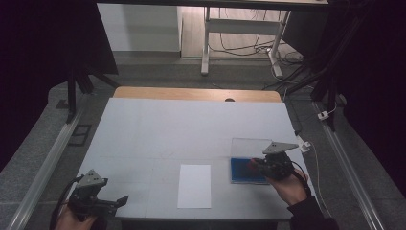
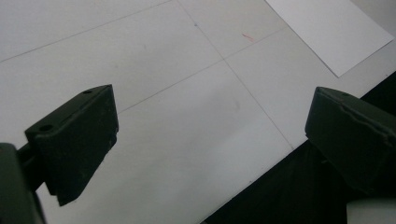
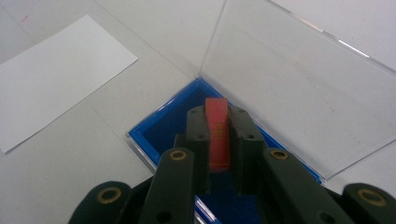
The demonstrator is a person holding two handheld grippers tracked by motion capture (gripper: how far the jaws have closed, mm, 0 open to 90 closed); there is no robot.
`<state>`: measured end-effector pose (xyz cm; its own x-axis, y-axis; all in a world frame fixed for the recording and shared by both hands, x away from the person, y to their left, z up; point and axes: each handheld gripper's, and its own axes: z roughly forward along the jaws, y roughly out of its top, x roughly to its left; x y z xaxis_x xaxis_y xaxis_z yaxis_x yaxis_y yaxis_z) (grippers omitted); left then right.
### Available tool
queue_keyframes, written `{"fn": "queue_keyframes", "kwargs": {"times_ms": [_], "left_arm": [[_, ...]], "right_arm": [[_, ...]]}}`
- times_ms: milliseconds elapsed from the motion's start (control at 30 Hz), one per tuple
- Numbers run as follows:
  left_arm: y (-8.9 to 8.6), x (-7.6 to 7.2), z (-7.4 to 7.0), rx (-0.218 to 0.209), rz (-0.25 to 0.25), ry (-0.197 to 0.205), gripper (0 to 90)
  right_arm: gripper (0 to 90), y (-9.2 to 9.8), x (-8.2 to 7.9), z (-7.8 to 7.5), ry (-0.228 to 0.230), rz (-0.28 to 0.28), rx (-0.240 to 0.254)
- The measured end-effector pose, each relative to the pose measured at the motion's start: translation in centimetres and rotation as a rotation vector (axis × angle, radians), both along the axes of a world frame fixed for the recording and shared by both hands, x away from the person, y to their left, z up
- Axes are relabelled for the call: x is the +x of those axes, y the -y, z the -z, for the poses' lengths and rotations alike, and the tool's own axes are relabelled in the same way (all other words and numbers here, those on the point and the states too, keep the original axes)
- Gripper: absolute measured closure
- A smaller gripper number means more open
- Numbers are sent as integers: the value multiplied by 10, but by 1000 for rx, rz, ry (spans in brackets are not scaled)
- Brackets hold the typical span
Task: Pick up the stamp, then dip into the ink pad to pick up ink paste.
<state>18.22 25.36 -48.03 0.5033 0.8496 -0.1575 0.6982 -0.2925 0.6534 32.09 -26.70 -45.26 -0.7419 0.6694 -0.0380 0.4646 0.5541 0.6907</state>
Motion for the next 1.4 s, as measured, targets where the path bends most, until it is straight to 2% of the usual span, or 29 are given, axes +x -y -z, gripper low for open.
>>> {"fn": "queue_keyframes", "kwargs": {"times_ms": [200,467,533,833,900,1233,1400], "left_arm": [[-1,0,0,-7,-2,-3,30],[-1,1,0,-7,-1,-3,31],[-1,0,0,-8,-1,-3,31],[-1,0,0,-5,0,-2,33],[-1,0,0,-6,0,-3,33],[-1,1,0,-1,-1,-3,37],[0,1,0,1,1,-5,38]], "right_arm": [[803,-2,1,0,-2,0,5],[803,-4,7,9,-22,29,-31],[803,-6,9,13,-35,15,-56],[803,-12,9,19,-49,-26,-86],[803,-14,10,21,-54,-29,-100],[807,-15,11,24,-63,-21,-105],[809,-18,9,25,-48,-25,-128]]}}
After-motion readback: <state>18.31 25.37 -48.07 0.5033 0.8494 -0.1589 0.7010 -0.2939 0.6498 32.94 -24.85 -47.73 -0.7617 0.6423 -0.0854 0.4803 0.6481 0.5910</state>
